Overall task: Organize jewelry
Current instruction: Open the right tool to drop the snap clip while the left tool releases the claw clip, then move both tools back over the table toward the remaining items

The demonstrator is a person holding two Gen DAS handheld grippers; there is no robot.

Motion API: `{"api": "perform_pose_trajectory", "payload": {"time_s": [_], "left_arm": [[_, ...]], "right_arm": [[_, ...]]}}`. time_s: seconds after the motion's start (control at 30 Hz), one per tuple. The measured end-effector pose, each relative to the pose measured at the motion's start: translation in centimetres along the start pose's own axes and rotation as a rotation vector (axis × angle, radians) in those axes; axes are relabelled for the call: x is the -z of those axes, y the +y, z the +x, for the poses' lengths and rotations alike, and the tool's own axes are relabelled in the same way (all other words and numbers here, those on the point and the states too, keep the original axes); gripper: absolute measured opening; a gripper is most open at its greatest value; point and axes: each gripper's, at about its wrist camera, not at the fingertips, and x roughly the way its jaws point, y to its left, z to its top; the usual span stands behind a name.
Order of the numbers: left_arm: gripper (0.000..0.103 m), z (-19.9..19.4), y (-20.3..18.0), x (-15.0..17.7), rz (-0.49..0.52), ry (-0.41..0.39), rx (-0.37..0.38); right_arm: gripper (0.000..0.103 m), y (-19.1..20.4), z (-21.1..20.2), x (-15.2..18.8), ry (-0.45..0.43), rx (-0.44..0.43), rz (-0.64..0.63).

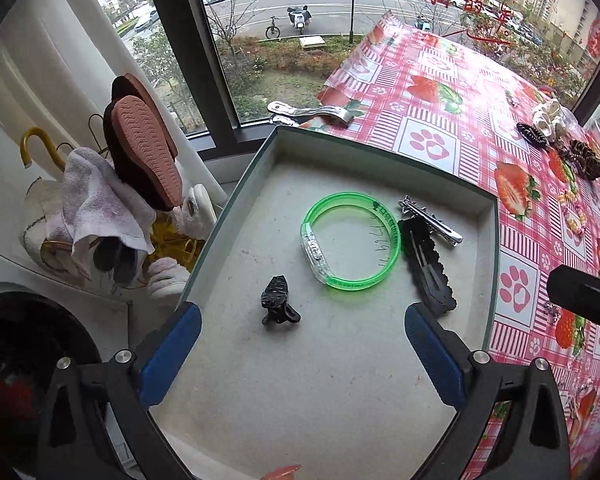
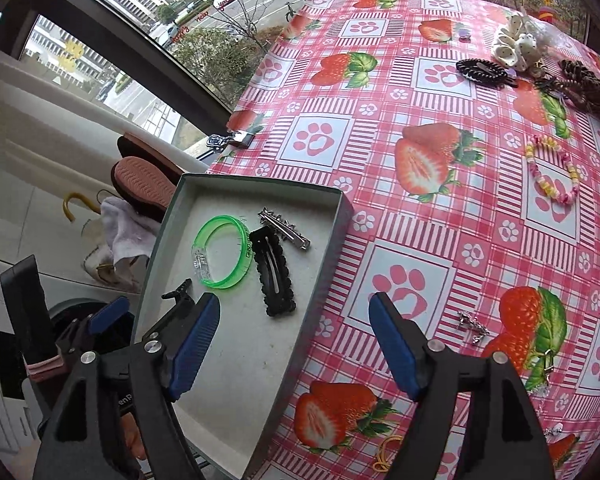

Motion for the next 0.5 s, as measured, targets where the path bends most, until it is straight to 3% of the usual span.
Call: {"api": "perform_pose_trajectory", "payload": {"time_s": [0.27,0.37,0.5], "left_arm": [[0.103,-1.4,-5.6,0.7,0.106,0.036,0.099],[0.103,-1.9,-8.5,1.1,0.168,0.033,0.107],[0.103,-2.3,-12.0,1.7,0.242,0.03,0.121]], "right_arm": [[0.083,-6.7,-3.8,2.4,-0.039,0.067,0.157],[0.103,-9.4,-4.9,3.5,-0.056,0.095,0.214],[0.103,-12.5,-6.1,4.7,-0.059,0.128,0.258]]}}
